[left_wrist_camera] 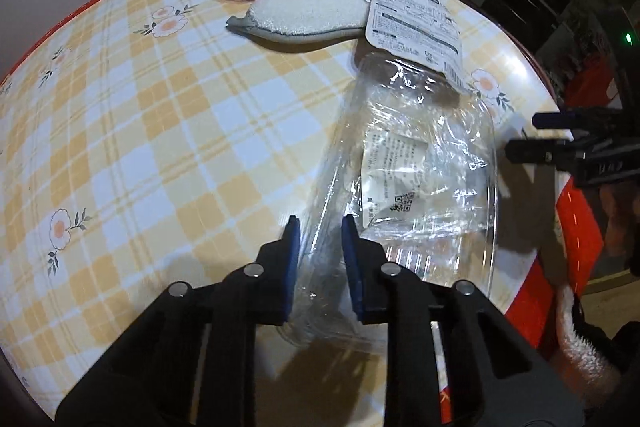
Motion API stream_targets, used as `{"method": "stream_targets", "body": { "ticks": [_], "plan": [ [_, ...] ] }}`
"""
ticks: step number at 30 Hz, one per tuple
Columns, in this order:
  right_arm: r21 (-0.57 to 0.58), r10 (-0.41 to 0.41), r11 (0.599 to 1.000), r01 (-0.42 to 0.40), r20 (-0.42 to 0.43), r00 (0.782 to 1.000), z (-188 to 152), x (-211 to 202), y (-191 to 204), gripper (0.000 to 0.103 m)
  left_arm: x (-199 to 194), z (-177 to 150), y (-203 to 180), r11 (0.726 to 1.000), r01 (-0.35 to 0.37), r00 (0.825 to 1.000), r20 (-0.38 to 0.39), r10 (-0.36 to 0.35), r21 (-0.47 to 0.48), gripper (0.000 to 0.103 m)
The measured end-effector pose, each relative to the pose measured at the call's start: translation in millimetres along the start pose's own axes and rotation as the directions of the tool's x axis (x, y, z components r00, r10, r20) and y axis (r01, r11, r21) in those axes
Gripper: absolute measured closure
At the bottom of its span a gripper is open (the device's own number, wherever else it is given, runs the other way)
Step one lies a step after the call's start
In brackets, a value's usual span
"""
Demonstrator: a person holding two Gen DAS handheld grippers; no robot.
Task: Collect trash
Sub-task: 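Grasp the white printed cardboard packet with the right tool, then carry the white packet to the brown bin and open the right tool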
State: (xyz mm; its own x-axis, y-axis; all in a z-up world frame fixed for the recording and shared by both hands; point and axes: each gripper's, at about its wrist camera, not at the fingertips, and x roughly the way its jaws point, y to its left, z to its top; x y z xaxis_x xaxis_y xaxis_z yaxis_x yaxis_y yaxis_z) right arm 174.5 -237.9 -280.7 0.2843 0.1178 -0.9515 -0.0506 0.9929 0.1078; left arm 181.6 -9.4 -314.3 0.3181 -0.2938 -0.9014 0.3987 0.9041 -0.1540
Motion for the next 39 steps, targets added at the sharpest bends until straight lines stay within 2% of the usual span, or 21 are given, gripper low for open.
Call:
{"method": "stream_targets", "body": {
  "ticks": [5,9,14,20,24,31,32,33,35,37,39],
  "plan": [
    [0.027,0.037,0.999,-0.038,0.033,0.999,13.7,-7.1,-5.7,0.006,-21.7,-13.2,9.6,0.998,0.047,0.997,0.069,-0.044,-0.042,0.092],
    [0.073,0.081,0.994,-0.086,0.066,0.994,30.0,-5.6,-8.8,0.006,-43.2,-28.4,28.0,0.986,0.065,0.990,0.137,-0.044,-0.156,0.094],
    [0.145,0.114,0.981,-0.127,0.095,0.989,53.2,6.1,-12.7,0.006,-66.9,-52.3,59.9,0.949,0.051,0.977,0.212,0.017,-0.310,0.094],
    [0.265,0.145,0.949,-0.174,0.125,0.982,77.6,29.4,-23.6,0.005,-85.8,-75.6,93.0,0.900,0.031,0.966,0.246,0.086,-0.435,0.094],
    [0.286,0.108,0.947,-0.149,0.154,0.982,94.4,37.3,-19.3,0.005,-89.8,-86.1,102.8,0.882,0.012,0.965,0.237,0.113,-0.472,0.094],
    [0.291,0.023,0.955,-0.062,0.135,0.991,112.3,47.1,-5.2,0.005,-89.1,-99.4,112.4,0.852,0.004,0.967,0.218,0.130,-0.524,0.094],
    [0.285,0.015,0.957,-0.053,0.134,0.991,113.1,47.3,-3.3,0.010,-89.1,-100.2,113.2,0.849,0.005,0.967,0.219,0.130,-0.528,0.094],
    [0.277,0.023,0.959,-0.061,0.137,0.990,114.0,47.2,-1.9,0.019,-89.5,-100.6,113.6,0.846,0.008,0.967,0.221,0.130,-0.533,0.094],
    [0.282,0.025,0.957,-0.063,0.136,0.990,114.9,44.6,-2.4,0.025,-90.0,-100.4,113.7,0.844,0.011,0.966,0.224,0.130,-0.537,0.094],
    [0.299,0.040,0.950,-0.083,0.147,0.988,114.3,37.9,-8.4,0.037,-90.5,-98.9,112.2,0.844,0.016,0.965,0.229,0.128,-0.536,0.094],
    [0.310,0.069,0.944,-0.118,0.164,0.984,114.1,29.8,-14.6,0.063,-90.8,-96.3,110.5,0.848,0.025,0.964,0.236,0.119,-0.530,0.094]
  ]
}}
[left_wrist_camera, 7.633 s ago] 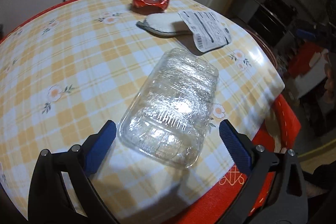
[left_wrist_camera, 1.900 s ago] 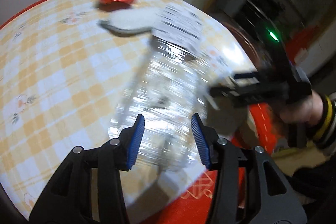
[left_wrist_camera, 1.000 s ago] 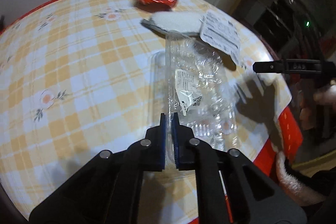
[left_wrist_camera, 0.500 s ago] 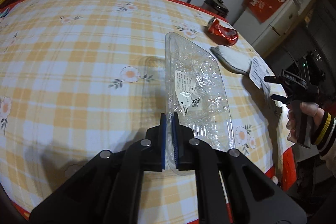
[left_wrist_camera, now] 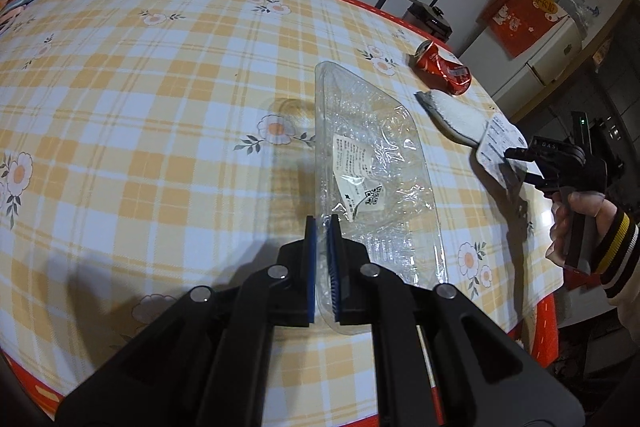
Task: Collect trash
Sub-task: 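Carry the white packet to the brown bin and open the right tool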
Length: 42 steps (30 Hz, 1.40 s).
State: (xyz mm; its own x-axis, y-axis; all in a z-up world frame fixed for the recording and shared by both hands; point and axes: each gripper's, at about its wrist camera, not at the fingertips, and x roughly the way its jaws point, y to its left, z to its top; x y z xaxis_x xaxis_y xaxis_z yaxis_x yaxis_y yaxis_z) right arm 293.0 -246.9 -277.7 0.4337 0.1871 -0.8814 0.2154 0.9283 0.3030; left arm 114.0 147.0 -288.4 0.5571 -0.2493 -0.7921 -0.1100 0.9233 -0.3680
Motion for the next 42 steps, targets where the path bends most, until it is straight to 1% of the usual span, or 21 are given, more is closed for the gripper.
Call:
{"method": "stream_targets", "body": {
  "ticks": [1,3,5,8,12,15,19,25,30,36,40,42],
  "plan": [
    [0.008,0.023,1.000,-0.023,0.007,1.000,0.8,-6.8,-2.7,0.068,-0.4,0.4,-1.8,1.000,0.003,1.000,0.002,-0.003,0.003,0.094],
    [0.008,0.056,0.998,-0.056,0.024,0.998,0.7,-18.7,-4.6,0.080,-1.3,2.6,-6.4,1.000,0.011,1.000,0.006,-0.011,0.010,0.094],
    [0.004,0.100,0.995,-0.101,0.042,0.994,-0.3,-30.8,-5.4,0.086,-2.3,6.1,-11.8,1.000,0.021,1.000,0.015,-0.021,0.017,0.094],
    [-0.017,0.153,0.988,-0.152,0.082,0.985,-2.4,-52.3,-4.1,0.090,-5.7,11.6,-21.1,0.999,0.036,0.999,0.030,-0.037,0.029,0.094],
    [-0.079,0.191,0.980,-0.182,0.118,0.975,-8.6,-77.5,-1.0,0.095,-13.1,18.7,-33.4,0.997,0.058,0.997,0.056,-0.061,0.052,0.094],
    [-0.156,0.188,0.974,-0.166,0.142,0.972,-16.3,-93.9,4.4,0.095,-20.2,22.3,-41.8,0.995,0.074,0.994,0.074,-0.079,0.066,0.094],
    [-0.220,0.192,0.964,-0.152,0.176,0.965,-27.2,-114.0,4.7,0.095,-29.6,24.6,-51.6,0.992,0.093,0.991,0.092,-0.101,0.080,0.094],
    [-0.260,0.175,0.959,-0.113,0.230,0.957,-34.4,-142.3,-4.3,0.095,-36.9,28.5,-65.7,0.988,0.123,0.985,0.108,-0.133,0.095,0.094],
    [-0.276,0.163,0.957,-0.086,0.269,0.949,-36.9,-165.5,-22.1,0.095,-42.3,33.3,-87.9,0.983,0.139,0.980,0.126,-0.155,0.123,0.094],
    [-0.258,0.180,0.961,-0.103,0.298,0.938,-30.1,-185.1,-62.0,0.095,-50.5,35.6,-127.3,0.977,0.147,0.973,0.156,-0.171,0.157,0.094],
    [-0.246,0.181,0.963,-0.105,0.310,0.933,-18.7,-195.7,-96.8,0.095,-53.3,33.2,-160.8,0.979,0.133,0.970,0.180,-0.161,0.157,0.094],
    [-0.230,0.176,0.968,-0.102,0.328,0.928,-9.8,-204.1,-124.3,0.095,-54.0,30.5,-178.5,0.980,0.137,0.968,0.189,-0.164,0.146,0.094]
  ]
}}
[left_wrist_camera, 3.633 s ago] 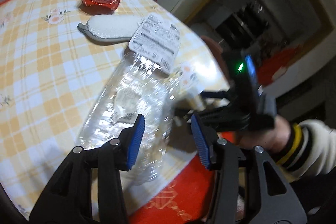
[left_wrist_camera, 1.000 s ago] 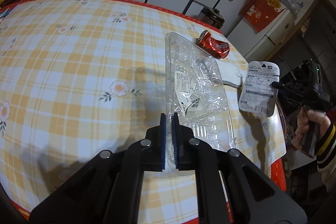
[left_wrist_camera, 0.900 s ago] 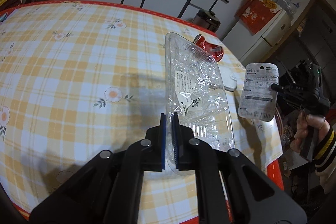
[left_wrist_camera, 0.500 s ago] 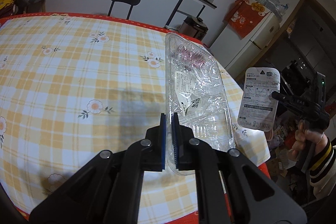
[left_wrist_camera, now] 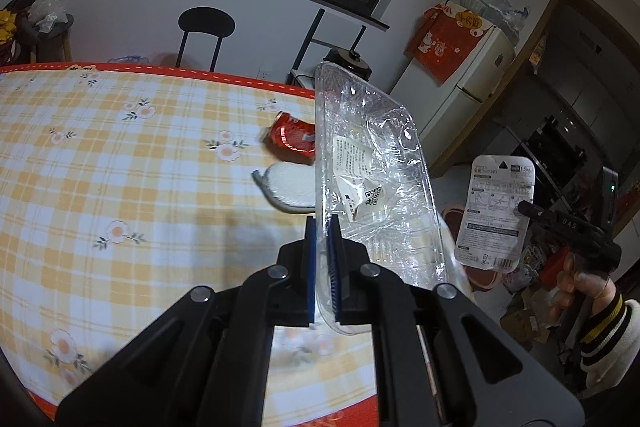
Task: Collect trash
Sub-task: 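Carry the white packet to the brown bin and open the right tool, then carry the clear tray over the bin and open the left tool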
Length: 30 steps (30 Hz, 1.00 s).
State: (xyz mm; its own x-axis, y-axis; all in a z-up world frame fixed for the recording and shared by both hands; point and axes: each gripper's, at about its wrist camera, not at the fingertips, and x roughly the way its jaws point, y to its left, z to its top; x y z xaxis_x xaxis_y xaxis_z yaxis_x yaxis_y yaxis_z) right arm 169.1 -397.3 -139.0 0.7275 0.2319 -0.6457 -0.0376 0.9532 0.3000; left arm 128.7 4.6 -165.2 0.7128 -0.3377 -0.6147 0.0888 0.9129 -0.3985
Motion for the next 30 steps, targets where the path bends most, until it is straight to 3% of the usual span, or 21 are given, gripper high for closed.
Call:
{"method": "stream_targets", "body": {
  "ticks": [9,14,25,28,30],
  "plan": [
    [0.072,-0.112,0.991,0.109,0.032,0.993,19.2,-17.7,-127.6,0.095,13.4,-6.8,-76.4,1.000,-0.015,1.000,0.024,0.015,0.005,0.094],
    [0.097,-0.157,0.983,0.156,0.003,0.988,22.6,-5.6,-181.9,0.095,20.5,-16.3,-103.5,0.999,-0.038,0.999,0.024,0.039,-0.032,0.094],
    [0.059,-0.176,0.982,0.182,-0.087,0.980,33.9,37.3,-225.2,0.094,16.2,-42.1,-142.1,0.989,-0.123,0.991,0.039,0.127,-0.086,0.094],
    [0.059,-0.152,0.986,0.157,-0.088,0.984,36.0,38.8,-229.3,0.089,16.2,-43.9,-150.7,0.987,-0.135,0.990,0.039,0.138,-0.086,0.094],
    [0.057,-0.138,0.988,0.142,-0.074,0.988,38.6,34.0,-230.6,0.066,17.5,-43.2,-157.6,0.987,-0.135,0.989,0.043,0.139,-0.082,0.094]
  ]
}}
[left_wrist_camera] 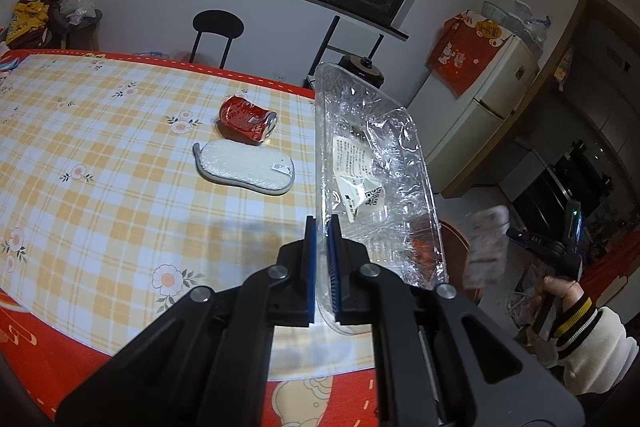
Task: Collect trash
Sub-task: 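Carry the clear tray over the bin and open the left tool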
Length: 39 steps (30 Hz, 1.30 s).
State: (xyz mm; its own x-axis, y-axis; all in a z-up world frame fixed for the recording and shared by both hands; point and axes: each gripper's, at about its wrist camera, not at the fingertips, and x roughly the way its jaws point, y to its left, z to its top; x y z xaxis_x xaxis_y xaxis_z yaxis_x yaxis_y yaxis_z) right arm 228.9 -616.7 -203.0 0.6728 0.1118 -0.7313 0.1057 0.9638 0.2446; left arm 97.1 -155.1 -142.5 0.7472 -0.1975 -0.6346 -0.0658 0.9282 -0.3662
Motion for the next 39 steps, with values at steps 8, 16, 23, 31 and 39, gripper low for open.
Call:
{"method": "stream_targets", "body": {
  "ticks": [8,16,23,31,39],
  "plan": [
    [-0.001,0.045,0.999,-0.045,0.119,0.992,15.9,-52.6,-16.2,0.005,13.9,7.5,-46.4,0.995,0.060,0.998,-0.009,-0.059,0.074,0.094],
    [0.006,0.005,1.000,-0.006,0.161,0.987,14.3,-103.5,-45.6,0.005,54.3,11.1,-108.3,0.974,0.149,0.987,-0.091,-0.135,0.169,0.093],
    [0.141,0.002,0.990,-0.024,0.157,0.988,-1.4,-134.2,-93.8,0.005,117.3,5.7,-154.6,0.959,0.195,0.967,-0.205,-0.152,0.207,0.093],
    [0.244,-0.076,0.969,0.034,0.165,0.983,-26.3,-157.1,-139.9,0.005,189.6,-13.6,-208.1,0.938,0.252,0.930,-0.326,-0.167,0.238,0.093],
    [0.264,-0.110,0.962,0.067,0.151,0.982,-32.8,-157.2,-148.6,0.005,206.4,-7.6,-236.0,0.916,0.345,0.910,-0.312,-0.273,0.204,0.019]
  ]
}}
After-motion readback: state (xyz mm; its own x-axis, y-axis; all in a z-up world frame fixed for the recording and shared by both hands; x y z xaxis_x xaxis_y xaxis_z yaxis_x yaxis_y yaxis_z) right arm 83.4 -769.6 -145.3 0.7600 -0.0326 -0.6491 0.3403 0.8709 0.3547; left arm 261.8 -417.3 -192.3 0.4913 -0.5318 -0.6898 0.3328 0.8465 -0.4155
